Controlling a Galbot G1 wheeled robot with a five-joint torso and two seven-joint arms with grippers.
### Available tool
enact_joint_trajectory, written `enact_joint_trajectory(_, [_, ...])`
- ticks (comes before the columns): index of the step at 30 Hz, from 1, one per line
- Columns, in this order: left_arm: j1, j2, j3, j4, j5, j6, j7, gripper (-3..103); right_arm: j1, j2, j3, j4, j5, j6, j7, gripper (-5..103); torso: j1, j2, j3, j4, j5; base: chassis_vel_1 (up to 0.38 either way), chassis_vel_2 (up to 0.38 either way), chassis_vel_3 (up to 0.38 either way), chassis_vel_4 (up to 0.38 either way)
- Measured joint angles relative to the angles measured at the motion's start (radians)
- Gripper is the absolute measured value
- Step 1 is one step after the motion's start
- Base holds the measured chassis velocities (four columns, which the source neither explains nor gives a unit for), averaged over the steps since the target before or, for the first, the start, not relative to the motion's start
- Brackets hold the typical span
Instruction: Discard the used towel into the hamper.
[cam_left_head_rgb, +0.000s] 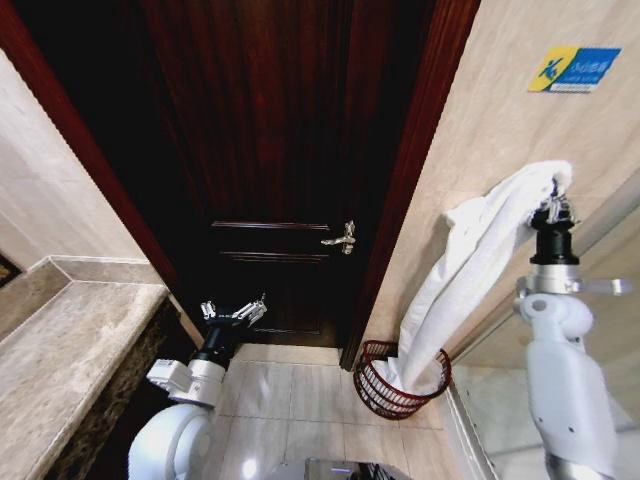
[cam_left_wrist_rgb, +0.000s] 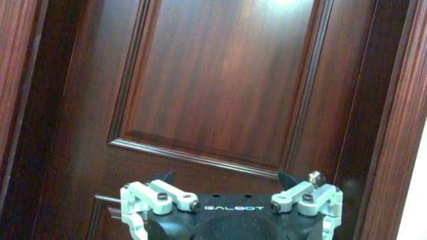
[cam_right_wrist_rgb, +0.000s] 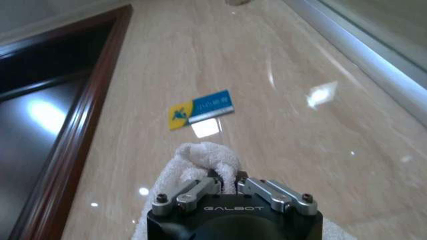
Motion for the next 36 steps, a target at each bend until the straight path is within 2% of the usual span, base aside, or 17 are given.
enact_joint_trajectory(26, [0.0, 0.0, 0.0, 0.0, 0.0, 0.0, 0.0, 100, -0.152, 0.132, 0.026, -0.016, -0.059, 0.048, -0.03, 8, 0.0, 0.0, 0.0, 0.0, -0.0001, 0.0, 0.0, 0.0, 0.0])
enact_joint_trajectory(36, [0.0, 0.0, 0.0, 0.0, 0.0, 0.0, 0.0, 100, -0.177, 0.171, 0.031, -0.11, -0.096, 0.093, -0.048, 8, 0.0, 0.0, 0.0, 0.0, 0.0001, 0.0, 0.0, 0.0, 0.0])
